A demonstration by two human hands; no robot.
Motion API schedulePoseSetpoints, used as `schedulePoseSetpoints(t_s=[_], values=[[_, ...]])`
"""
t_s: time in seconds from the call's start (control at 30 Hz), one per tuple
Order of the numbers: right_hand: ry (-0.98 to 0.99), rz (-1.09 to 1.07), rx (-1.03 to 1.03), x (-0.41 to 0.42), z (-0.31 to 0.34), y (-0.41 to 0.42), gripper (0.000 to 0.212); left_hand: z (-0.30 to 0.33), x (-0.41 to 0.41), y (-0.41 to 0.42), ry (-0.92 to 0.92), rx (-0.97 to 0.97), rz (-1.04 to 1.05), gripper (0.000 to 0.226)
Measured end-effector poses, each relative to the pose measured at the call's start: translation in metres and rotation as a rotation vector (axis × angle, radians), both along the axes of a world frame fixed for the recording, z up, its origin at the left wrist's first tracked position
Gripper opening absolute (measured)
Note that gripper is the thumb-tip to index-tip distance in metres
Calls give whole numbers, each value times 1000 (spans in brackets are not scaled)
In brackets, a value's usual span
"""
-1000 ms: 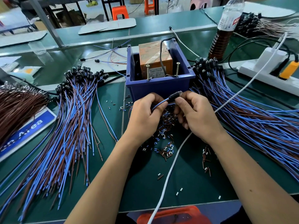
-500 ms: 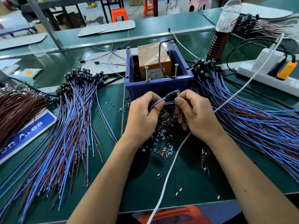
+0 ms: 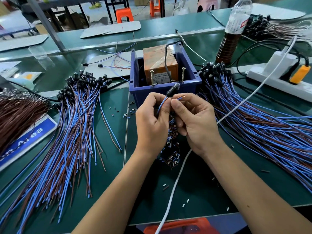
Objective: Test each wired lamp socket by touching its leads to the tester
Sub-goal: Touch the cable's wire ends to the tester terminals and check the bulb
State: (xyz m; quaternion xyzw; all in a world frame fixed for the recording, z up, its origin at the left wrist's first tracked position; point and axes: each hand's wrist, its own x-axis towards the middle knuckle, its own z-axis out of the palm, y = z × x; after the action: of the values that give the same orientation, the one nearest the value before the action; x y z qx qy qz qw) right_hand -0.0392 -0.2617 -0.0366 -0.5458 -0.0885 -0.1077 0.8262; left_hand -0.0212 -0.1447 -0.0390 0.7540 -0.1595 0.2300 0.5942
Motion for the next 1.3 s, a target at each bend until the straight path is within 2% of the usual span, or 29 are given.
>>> schedulePoseSetpoints(t_s=[0.1, 0.27, 0.37, 0.7, 0.8, 0.9, 0.97, 1.07, 1.17, 1.3], values=[[48, -14, 41, 1, 1, 0, 9, 0, -2, -2, -47, 16, 25, 17], [71, -39, 44, 1, -1, -3, 10, 1, -6, -5, -259, 115, 157, 12], [63, -18, 48, 1, 0, -5, 9, 0, -6, -5, -273, 140, 185, 10], [101, -88, -60, 4, 0, -12, 16, 4, 0, 8, -312, 282, 33, 18], [99, -93, -68, 4, 0, -12, 15, 6, 0, 11, -327, 242, 55, 16], [63, -98, -52, 3, 1, -10, 11, 8, -2, 10, -346, 179, 206, 8], [24, -83, -3, 3, 3, -12, 12, 7, -2, 11, -334, 82, 310, 8], [-11, -115, 12, 4, 3, -17, 16, 6, 3, 14, -220, -100, 374, 13], [-39, -286, -91, 6, -1, -17, 12, 4, 7, 13, -95, -182, 385, 19], [-147, -607, -340, 14, 0, -20, 6, 4, 9, 11, -32, -219, 366, 19]])
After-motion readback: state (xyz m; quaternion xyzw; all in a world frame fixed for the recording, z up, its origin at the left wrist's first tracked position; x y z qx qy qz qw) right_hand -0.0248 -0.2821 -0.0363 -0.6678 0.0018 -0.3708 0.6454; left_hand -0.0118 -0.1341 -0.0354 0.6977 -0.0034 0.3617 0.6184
